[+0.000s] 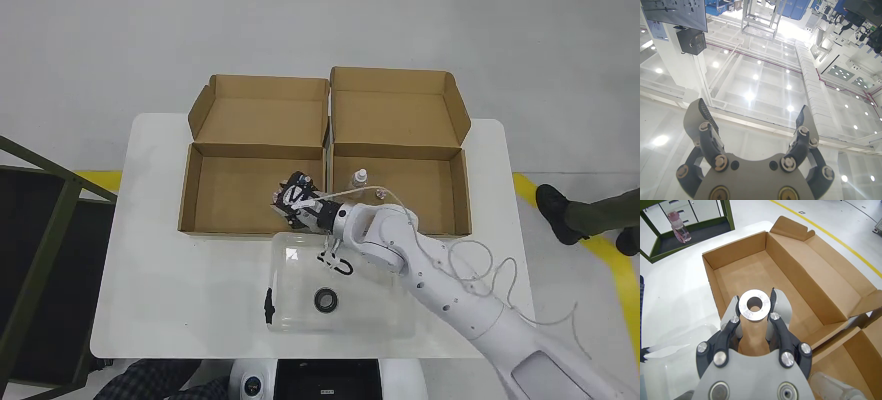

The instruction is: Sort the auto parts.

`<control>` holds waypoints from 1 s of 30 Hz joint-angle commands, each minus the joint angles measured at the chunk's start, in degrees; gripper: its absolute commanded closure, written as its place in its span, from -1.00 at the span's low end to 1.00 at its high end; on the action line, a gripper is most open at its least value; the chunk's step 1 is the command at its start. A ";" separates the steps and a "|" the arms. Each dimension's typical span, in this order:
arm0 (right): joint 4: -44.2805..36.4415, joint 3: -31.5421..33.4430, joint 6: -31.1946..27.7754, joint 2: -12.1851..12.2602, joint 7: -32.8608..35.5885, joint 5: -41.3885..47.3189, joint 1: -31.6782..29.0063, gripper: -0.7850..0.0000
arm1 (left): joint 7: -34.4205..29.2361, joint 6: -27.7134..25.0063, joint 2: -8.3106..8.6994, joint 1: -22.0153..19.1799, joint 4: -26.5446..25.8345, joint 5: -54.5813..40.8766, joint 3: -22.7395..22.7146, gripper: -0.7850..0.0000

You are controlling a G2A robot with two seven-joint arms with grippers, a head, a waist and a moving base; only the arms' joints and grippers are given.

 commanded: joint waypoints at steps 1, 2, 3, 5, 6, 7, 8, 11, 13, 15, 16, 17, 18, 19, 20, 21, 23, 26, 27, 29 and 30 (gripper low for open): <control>0.62 -0.63 0.09 -0.48 0.86 -0.20 0.74 1.00 | 0.00 0.00 0.00 0.00 0.00 0.00 0.00 -1.00; 0.91 -1.02 0.04 -0.76 1.47 -0.39 1.17 1.00 | 0.00 0.00 0.00 0.00 0.00 0.00 0.00 -1.00; 1.26 -1.39 -0.01 -1.04 2.10 -0.46 1.57 1.00 | 0.00 0.00 0.00 0.00 0.00 0.00 0.00 -1.00; 2.01 -2.03 -0.24 -1.61 3.34 -0.17 2.32 1.00 | 0.00 0.00 0.00 0.00 0.00 0.00 0.00 -1.00; 2.38 -2.41 -0.37 -1.89 4.07 -0.29 2.75 1.00 | 0.00 0.00 0.00 0.00 0.00 0.00 0.00 -1.00; 2.80 -2.72 -0.49 -2.18 4.68 -0.16 3.11 1.00 | 0.00 0.00 0.00 0.00 0.00 0.00 0.00 -1.00; 3.29 -3.00 -0.58 -2.46 5.23 0.02 3.46 1.00 | 0.00 0.00 0.00 0.00 0.00 0.00 0.00 -1.00; 5.08 -3.94 -0.71 -3.45 6.48 0.45 4.54 1.00 | 0.00 0.00 0.00 0.00 0.00 0.00 0.00 -1.00; 5.92 -4.38 -0.82 -3.93 6.91 0.67 5.00 1.00 | 0.00 0.00 0.00 0.00 0.00 0.00 0.00 -1.00; 6.82 -4.87 -0.88 -4.48 7.50 0.67 5.56 0.98 | 0.00 0.00 0.00 0.00 0.00 0.00 0.00 -1.00; 7.25 -5.09 -0.90 -4.74 7.79 0.60 5.82 0.84 | 0.00 0.00 0.00 0.00 0.00 0.00 0.00 -1.00; 7.66 -5.24 -0.89 -4.99 8.03 0.62 6.05 0.76 | 0.00 0.00 0.00 0.00 0.00 0.00 0.00 -1.00; 8.09 -5.39 -0.89 -5.23 8.34 0.59 6.28 0.68 | 0.00 0.00 0.00 0.00 0.00 0.00 0.00 -1.00; 8.49 -5.53 -0.87 -5.45 8.63 0.44 6.50 0.58 | 0.00 0.00 0.00 0.00 0.00 0.00 0.00 -1.00; 8.84 -5.64 -0.86 -5.66 8.83 0.31 6.70 0.54 | 0.00 0.00 0.00 0.00 0.00 0.00 0.00 -1.00; 9.17 -5.74 -0.93 -5.86 9.13 0.24 6.88 0.52 | 0.00 0.00 0.00 0.00 0.00 0.00 0.00 -1.00; 9.75 -5.80 -1.18 -6.20 9.53 0.23 7.14 0.51 | 0.00 0.00 0.00 0.00 0.00 0.00 0.00 -1.00; 10.47 -5.80 -1.70 -6.63 10.30 0.17 7.45 0.44 | 0.00 0.00 0.00 0.00 0.00 0.00 0.00 -1.00; 10.69 -5.75 -1.85 -6.75 10.50 0.21 7.51 0.40 | 0.00 0.00 0.00 0.00 0.00 0.00 0.00 -1.00; 11.07 -5.69 -2.16 -6.99 10.81 0.13 7.60 0.35 | 0.00 0.00 0.00 0.00 0.00 0.00 0.00 -1.00; 11.25 -5.64 -2.26 -7.11 10.91 0.09 7.63 0.33 | 0.00 0.00 0.00 0.00 0.00 0.00 0.00 -1.00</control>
